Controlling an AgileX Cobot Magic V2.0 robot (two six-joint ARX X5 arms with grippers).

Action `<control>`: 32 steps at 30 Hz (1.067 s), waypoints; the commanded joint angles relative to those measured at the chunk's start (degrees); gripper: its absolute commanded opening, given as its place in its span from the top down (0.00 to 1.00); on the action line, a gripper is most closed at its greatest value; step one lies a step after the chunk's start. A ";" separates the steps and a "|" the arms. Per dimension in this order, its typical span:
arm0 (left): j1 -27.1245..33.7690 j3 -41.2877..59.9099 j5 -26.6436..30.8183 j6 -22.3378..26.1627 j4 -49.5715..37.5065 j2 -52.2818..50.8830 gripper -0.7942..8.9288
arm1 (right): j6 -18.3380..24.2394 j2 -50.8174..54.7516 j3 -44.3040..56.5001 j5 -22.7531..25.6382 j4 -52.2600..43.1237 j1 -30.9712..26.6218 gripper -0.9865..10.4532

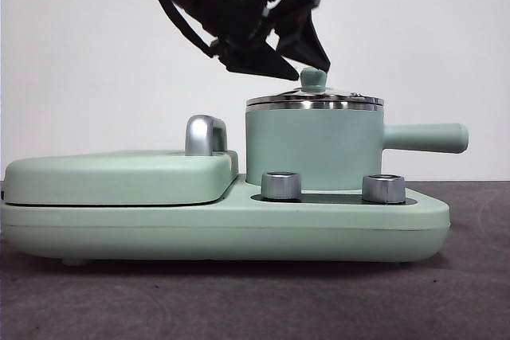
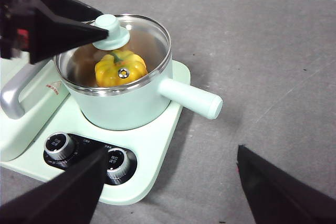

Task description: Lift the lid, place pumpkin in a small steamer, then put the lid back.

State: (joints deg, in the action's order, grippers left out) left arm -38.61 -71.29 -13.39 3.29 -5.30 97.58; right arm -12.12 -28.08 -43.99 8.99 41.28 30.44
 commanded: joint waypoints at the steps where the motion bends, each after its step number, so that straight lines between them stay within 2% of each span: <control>1: 0.68 -1.46 0.00 -3.39 1.92 -2.19 0.62 | -0.42 -0.31 -0.24 0.02 -0.55 0.50 0.58; 7: 3.96 -1.38 -1.86 -9.14 12.44 -8.63 0.63 | 3.85 -0.85 -0.24 -1.44 -0.96 0.50 0.58; 14: 8.15 1.09 -2.29 -8.39 24.46 -16.02 0.63 | 8.24 -7.65 -0.26 -6.84 -4.94 0.50 0.58; 24: 14.71 16.50 -2.03 -10.40 25.31 -33.38 0.63 | 9.94 -21.05 -0.52 -15.41 -21.00 0.50 0.58; 28: 17.35 21.79 -2.01 -11.78 25.03 -39.71 0.63 | 9.90 -24.52 -0.81 -17.14 -24.24 0.57 0.58; 32: 18.36 22.80 -2.05 -12.37 27.17 -42.25 0.63 | 9.81 -25.40 -0.81 -17.99 -25.42 0.57 0.58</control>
State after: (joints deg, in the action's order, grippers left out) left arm -20.03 -47.92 -15.25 -8.49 22.02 54.96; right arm -2.76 -53.23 -43.99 -8.93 16.84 30.63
